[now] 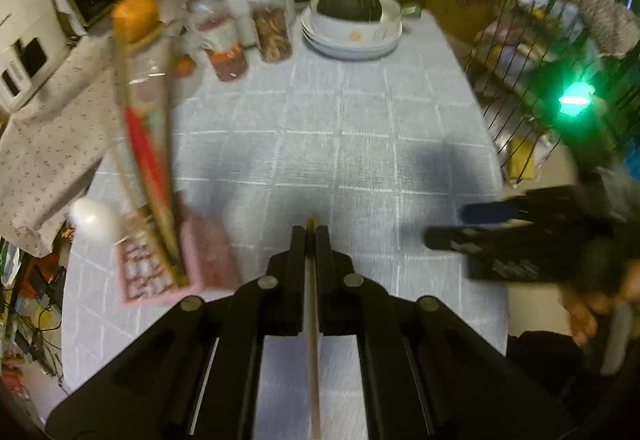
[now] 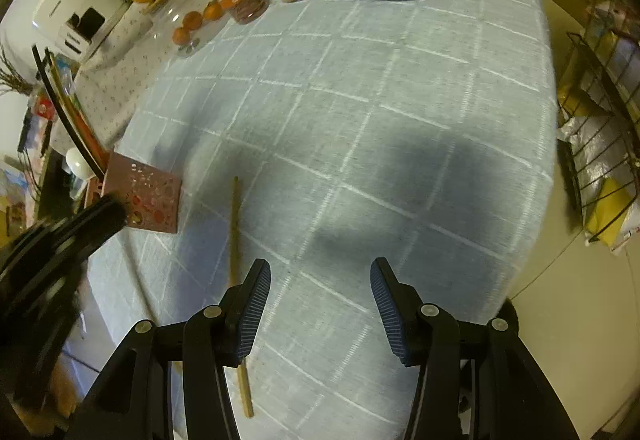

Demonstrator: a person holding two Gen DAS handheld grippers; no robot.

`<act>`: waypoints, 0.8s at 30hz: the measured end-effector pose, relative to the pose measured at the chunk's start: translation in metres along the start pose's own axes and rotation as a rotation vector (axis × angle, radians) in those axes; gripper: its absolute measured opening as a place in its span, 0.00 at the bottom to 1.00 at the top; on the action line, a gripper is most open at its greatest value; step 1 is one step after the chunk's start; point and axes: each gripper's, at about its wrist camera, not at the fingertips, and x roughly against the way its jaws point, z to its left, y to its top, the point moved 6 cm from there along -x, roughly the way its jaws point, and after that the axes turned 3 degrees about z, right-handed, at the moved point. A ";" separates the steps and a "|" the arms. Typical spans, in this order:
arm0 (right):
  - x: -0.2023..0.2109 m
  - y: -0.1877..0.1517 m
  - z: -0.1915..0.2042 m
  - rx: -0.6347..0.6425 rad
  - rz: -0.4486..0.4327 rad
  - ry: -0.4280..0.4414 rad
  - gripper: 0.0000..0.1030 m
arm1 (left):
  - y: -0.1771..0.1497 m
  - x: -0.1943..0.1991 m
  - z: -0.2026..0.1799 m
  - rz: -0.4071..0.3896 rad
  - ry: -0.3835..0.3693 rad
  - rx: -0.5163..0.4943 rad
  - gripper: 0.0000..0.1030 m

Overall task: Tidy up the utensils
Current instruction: 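Lift both wooden chopsticks up over the pink basket with both tools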

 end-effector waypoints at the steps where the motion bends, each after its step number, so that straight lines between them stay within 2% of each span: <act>1: -0.003 0.002 0.005 0.005 0.001 -0.005 0.52 | -0.005 0.010 0.008 -0.026 -0.005 0.012 0.05; 8: -0.028 0.014 0.040 0.037 0.016 -0.036 0.50 | -0.034 0.063 0.048 -0.155 -0.058 0.104 0.05; 13: -0.054 0.025 0.064 0.043 0.033 -0.062 0.36 | -0.040 0.076 0.064 -0.187 -0.075 0.121 0.05; 18: -0.078 0.031 0.075 0.052 0.054 -0.106 0.24 | -0.049 0.082 0.081 -0.187 -0.077 0.140 0.05; 21: -0.082 0.033 0.082 0.103 0.026 -0.173 0.20 | -0.052 0.086 0.091 -0.193 -0.092 0.172 0.05; 24: -0.081 0.031 0.081 0.120 -0.002 -0.210 0.09 | -0.056 0.089 0.097 -0.197 -0.095 0.190 0.05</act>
